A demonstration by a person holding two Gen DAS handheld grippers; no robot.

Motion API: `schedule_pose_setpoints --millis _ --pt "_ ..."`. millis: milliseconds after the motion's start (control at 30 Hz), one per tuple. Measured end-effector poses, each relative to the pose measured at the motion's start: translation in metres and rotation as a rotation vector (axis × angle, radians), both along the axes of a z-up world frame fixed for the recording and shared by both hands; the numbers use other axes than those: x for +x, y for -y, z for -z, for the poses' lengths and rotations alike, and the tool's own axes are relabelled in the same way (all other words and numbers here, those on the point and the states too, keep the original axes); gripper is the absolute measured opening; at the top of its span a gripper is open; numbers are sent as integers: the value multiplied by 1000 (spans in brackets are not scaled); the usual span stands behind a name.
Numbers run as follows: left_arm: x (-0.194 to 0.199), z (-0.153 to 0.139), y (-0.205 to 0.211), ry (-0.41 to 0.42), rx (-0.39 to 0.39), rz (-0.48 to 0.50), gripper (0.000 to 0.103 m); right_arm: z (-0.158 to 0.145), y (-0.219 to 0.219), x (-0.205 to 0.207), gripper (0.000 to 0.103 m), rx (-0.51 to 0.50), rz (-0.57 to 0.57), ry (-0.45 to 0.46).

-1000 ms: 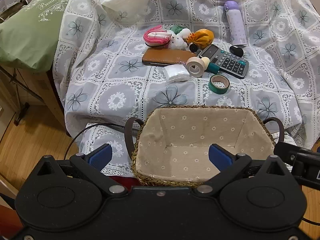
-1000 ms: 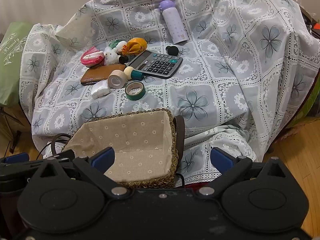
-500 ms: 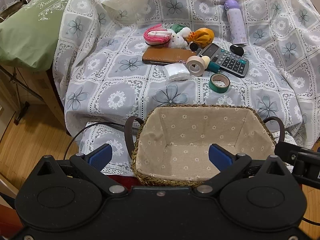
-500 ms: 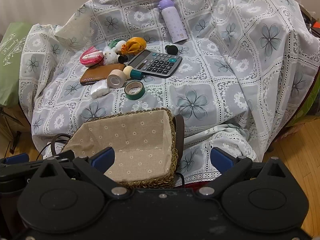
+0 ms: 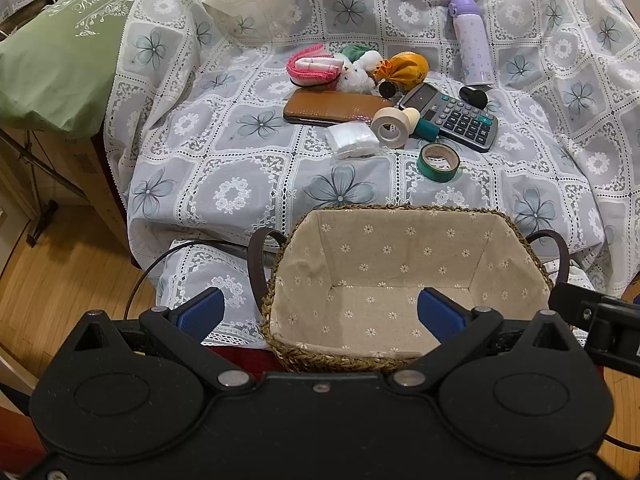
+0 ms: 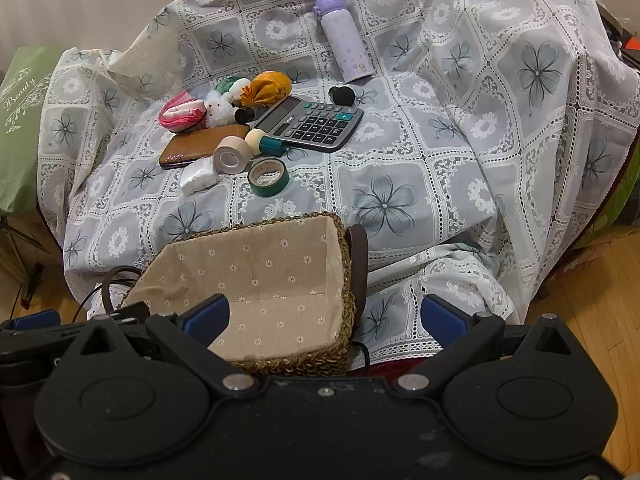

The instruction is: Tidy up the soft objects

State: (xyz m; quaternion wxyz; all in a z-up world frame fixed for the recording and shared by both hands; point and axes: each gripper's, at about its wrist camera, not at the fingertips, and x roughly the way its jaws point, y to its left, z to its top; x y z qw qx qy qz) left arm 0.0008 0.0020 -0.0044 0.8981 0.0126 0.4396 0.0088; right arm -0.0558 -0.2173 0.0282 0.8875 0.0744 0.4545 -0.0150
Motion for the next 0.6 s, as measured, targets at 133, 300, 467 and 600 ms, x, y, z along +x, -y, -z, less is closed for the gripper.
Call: schedule_pose_setpoints --millis 133,300,467,600 --pt "0 0 0 0 0 -1 100 0 0 0 102 3 2 -4" --pt "0 0 0 0 0 0 100 0 0 0 102 4 2 -4" --pt "0 0 0 0 0 0 100 0 0 0 102 4 3 -4" --pt "-1 0 0 2 -1 -2 100 0 0 0 102 4 3 -5"
